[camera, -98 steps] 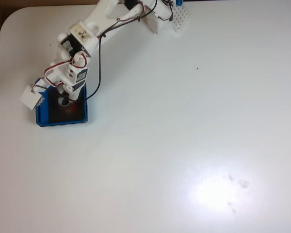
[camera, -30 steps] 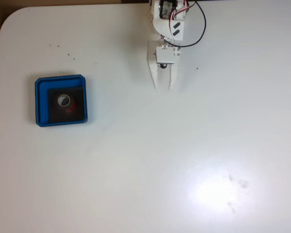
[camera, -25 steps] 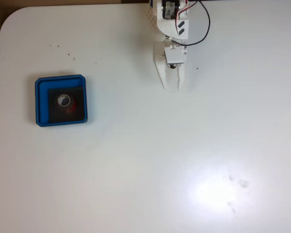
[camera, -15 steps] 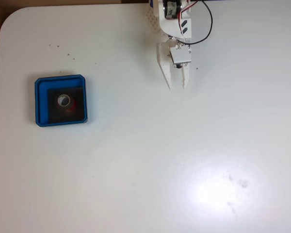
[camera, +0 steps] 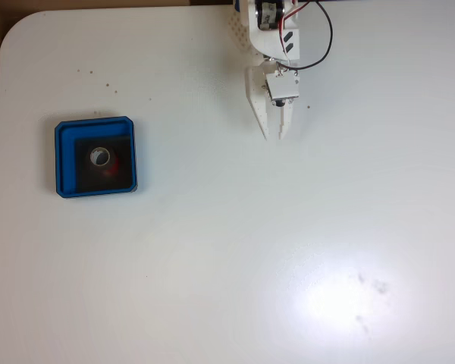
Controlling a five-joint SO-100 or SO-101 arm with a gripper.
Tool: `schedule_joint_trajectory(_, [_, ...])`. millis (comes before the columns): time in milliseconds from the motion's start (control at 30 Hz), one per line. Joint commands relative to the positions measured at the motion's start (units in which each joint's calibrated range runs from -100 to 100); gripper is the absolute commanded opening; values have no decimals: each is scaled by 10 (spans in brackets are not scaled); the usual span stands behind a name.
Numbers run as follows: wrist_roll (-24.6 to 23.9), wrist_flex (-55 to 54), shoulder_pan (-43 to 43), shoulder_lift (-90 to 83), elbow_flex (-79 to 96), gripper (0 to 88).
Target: Pick the red roll and drop it in the blue box
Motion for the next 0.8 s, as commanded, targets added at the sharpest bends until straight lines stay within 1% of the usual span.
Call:
schedule_joint_trajectory(0, [1, -5, 4, -7, 9, 3])
schedule_joint_trajectory(767, [0, -5, 3, -2, 9, 5])
